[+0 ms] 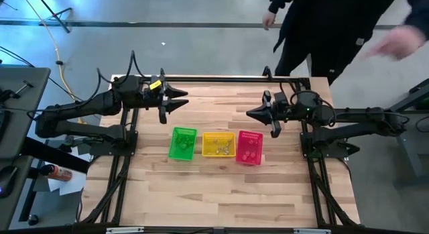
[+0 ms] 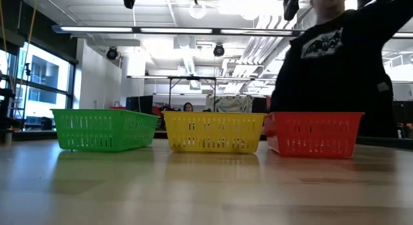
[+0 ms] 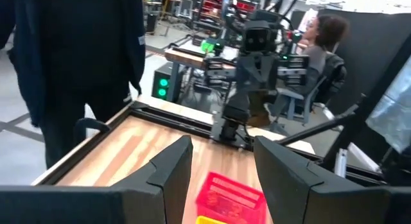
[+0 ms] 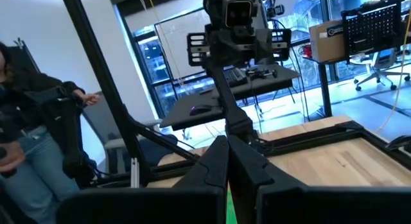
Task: Sort Halloween decoration
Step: Return to Home Position
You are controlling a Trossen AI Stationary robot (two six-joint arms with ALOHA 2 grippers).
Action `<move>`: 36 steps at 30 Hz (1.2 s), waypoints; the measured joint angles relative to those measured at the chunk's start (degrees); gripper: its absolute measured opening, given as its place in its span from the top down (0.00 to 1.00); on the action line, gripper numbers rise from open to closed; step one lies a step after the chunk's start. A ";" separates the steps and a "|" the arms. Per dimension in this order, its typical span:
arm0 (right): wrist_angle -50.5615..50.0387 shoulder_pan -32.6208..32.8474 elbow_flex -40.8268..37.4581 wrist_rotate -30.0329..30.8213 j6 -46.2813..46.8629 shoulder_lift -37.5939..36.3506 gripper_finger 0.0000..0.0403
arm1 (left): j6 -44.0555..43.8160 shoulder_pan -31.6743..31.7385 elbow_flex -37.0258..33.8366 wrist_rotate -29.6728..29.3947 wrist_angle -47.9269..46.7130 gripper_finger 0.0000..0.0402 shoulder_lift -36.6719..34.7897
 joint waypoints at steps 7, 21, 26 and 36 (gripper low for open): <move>-2.38 -0.04 0.02 -0.03 -0.25 0.02 1.00 | 0.09 -3.25 0.00 -0.14 -0.08 0.61 0.00; -3.10 -0.04 0.04 -0.14 -0.25 0.02 1.00 | -5.22 -4.93 -16.76 -3.71 16.50 0.61 -6.35; -3.08 -0.14 0.04 -0.15 -0.25 -0.04 1.00 | -5.30 -4.94 -22.17 -4.62 18.55 0.67 -10.76; -3.08 -2.11 0.04 -0.15 1.10 -0.04 1.00 | -9.63 -5.45 -35.85 -6.69 35.69 0.98 -13.81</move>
